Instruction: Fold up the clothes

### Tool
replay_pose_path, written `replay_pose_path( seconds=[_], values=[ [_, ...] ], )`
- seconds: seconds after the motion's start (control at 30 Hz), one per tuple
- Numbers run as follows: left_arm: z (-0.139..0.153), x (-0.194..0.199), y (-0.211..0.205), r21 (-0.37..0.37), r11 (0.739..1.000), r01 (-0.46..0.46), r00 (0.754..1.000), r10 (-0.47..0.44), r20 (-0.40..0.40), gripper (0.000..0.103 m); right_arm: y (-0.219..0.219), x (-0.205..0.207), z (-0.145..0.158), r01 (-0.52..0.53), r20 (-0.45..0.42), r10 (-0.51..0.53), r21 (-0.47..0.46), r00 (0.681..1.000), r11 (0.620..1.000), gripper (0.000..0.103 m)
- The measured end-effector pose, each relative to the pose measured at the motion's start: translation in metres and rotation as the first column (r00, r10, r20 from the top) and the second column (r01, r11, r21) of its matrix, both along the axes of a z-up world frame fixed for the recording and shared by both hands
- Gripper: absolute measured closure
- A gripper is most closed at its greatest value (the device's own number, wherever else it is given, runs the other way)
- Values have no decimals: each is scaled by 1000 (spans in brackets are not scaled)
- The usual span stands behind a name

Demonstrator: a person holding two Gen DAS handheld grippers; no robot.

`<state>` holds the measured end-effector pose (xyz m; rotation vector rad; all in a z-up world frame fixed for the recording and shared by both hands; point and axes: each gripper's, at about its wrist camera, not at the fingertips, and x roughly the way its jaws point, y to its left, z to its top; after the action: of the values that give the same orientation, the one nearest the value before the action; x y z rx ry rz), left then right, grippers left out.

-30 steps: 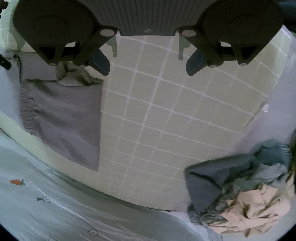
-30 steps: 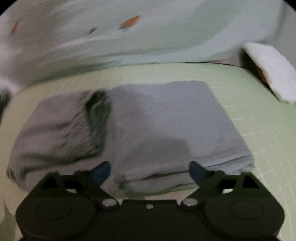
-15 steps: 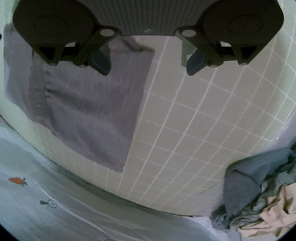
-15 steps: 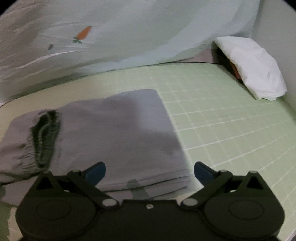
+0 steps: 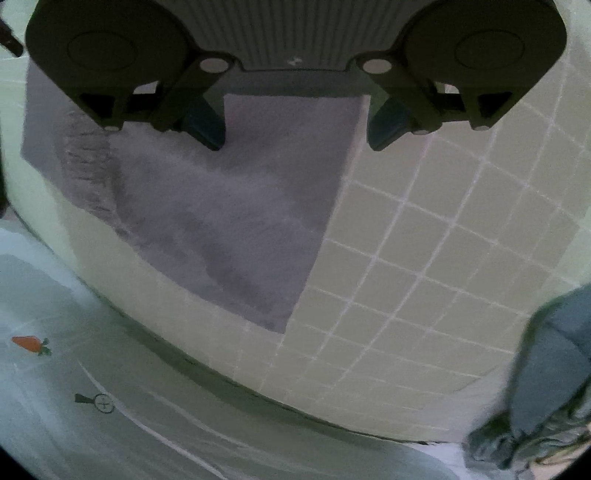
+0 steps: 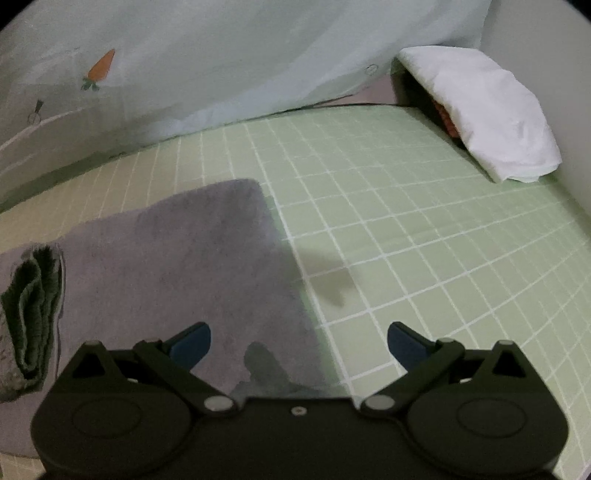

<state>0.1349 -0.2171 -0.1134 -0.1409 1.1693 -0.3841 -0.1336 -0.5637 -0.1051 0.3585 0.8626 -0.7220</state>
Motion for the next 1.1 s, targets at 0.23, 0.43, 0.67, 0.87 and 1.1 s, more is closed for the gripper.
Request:
replay_pose_path(
  seconds=[0.23, 0.43, 0.67, 0.87, 1.1],
  values=[
    [1, 6, 6, -85, 996, -22, 999, 19, -32, 18, 5, -11, 1, 29, 17, -30, 10, 999, 1000, 0],
    [1, 0, -6, 1, 1000, 10, 1000, -10, 17, 44, 8, -28, 0, 96, 30, -97, 33, 995, 995, 0],
    [5, 1, -3, -46, 998, -48, 999, 48, -3, 91, 4, -47, 4, 174, 78, -177, 39, 981, 984, 0],
    [53, -24, -16, -98, 995, 28, 989, -14, 144, 94, 2, -65, 0, 176, 89, -181, 57, 979, 983, 0],
    [108, -66, -77, -140, 975, 170, 948, -123, 295, 95, -17, -83, -8, 147, 84, -154, 83, 985, 986, 0]
  ],
)
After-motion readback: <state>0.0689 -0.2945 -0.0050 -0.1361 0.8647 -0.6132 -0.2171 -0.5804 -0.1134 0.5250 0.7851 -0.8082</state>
